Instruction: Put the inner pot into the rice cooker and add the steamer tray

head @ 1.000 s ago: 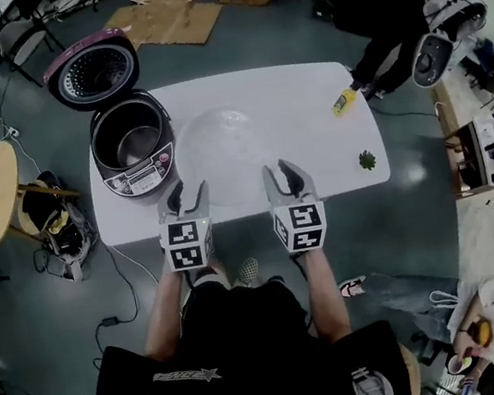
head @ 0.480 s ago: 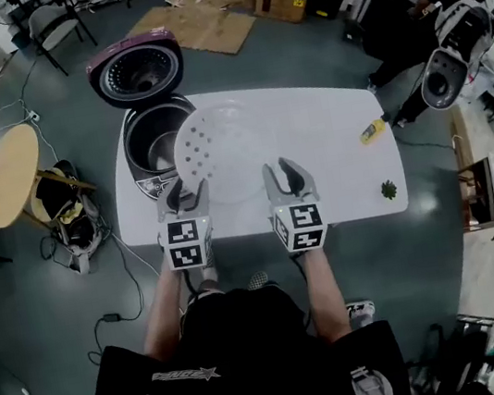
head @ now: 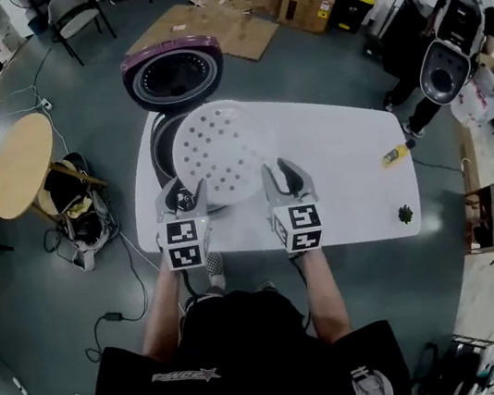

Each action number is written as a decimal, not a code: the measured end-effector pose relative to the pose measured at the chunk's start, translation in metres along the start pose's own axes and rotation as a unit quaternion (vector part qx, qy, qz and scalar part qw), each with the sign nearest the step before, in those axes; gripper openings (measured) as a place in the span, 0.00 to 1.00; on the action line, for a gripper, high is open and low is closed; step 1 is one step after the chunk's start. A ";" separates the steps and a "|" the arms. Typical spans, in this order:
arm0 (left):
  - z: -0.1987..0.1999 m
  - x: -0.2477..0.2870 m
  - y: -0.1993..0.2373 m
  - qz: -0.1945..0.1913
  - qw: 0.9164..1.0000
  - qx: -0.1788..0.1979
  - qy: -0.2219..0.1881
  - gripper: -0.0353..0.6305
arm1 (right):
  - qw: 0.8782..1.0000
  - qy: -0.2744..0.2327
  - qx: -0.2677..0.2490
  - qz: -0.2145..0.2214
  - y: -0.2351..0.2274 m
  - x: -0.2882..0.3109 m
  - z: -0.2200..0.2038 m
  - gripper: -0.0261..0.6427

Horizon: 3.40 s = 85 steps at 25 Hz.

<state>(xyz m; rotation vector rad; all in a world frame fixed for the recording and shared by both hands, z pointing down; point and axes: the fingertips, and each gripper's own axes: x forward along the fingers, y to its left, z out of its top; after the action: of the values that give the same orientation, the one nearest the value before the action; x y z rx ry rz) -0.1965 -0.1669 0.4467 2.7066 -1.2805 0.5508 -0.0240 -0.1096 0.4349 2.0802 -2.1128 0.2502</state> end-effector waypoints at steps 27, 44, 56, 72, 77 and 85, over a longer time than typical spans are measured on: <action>-0.051 0.075 0.112 -0.016 0.997 -0.023 0.071 0.36 | 0.997 0.077 0.008 0.005 0.055 0.130 -0.034 0.23; -0.091 0.103 0.105 -0.041 0.986 -0.023 0.157 0.37 | 0.986 0.168 0.017 -0.007 0.046 0.146 -0.081 0.24; -0.103 0.109 0.098 -0.042 0.981 -0.019 0.188 0.38 | 0.979 0.201 0.014 -0.011 0.039 0.148 -0.097 0.25; -0.103 0.109 0.097 -0.032 0.981 -0.003 0.190 0.38 | 0.975 0.220 0.015 -0.010 0.038 0.151 -0.108 0.25; -0.104 0.109 0.098 -0.032 0.981 -0.002 0.191 0.38 | 0.974 0.226 0.018 -0.009 0.038 0.151 -0.111 0.25; -0.101 0.110 0.104 -0.029 0.981 -0.013 0.193 0.41 | 0.974 0.224 0.038 -0.011 0.030 0.150 -0.110 0.25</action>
<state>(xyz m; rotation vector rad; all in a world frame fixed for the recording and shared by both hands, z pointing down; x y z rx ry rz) -0.2401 -0.2893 0.5735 2.4417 -1.0918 0.9838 -0.0558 -0.2289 0.5773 1.8620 -1.8308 0.7312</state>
